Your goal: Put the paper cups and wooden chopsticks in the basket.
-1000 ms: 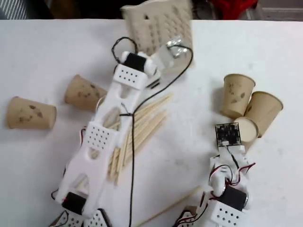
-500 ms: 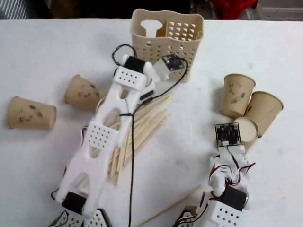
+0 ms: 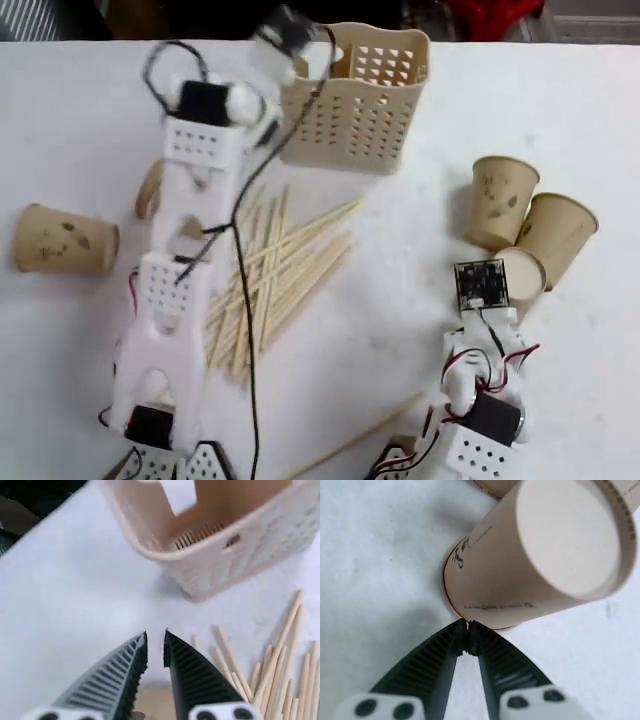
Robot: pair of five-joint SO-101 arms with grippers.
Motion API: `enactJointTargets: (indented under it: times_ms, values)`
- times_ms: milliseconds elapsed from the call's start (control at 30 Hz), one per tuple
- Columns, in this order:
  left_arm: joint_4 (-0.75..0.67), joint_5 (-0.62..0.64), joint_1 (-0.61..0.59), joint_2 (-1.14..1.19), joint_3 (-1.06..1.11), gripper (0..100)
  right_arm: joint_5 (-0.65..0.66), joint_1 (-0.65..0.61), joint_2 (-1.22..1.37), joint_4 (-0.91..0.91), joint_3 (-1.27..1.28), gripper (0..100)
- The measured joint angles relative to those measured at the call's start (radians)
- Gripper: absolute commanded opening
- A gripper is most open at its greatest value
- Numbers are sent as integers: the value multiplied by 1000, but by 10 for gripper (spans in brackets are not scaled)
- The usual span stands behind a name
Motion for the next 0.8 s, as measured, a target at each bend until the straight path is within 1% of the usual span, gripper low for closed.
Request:
enactJointTargets:
  times_ms: [67,133,200,333,433,533,667,800]
  values:
    - [0,78,-5,-91,0,102,0,0,0,0,0,18]
    - [-31,158,-5,-169,0,155,0,0,0,0,0,18]
    - [-101,213,-6,-224,3,186,0,0,0,0,0,18]
    - [-285,293,20,-253,87,177,0,0,0,0,0,18]
    - [-436,315,31,-253,235,177,0,0,0,0,0,18]
    - [-543,321,31,-253,388,177,0,0,0,0,0,18]
    - [-611,321,31,-253,499,177,0,0,0,0,0,18]
    - [-626,322,31,-253,552,176,0,0,0,0,0,18]
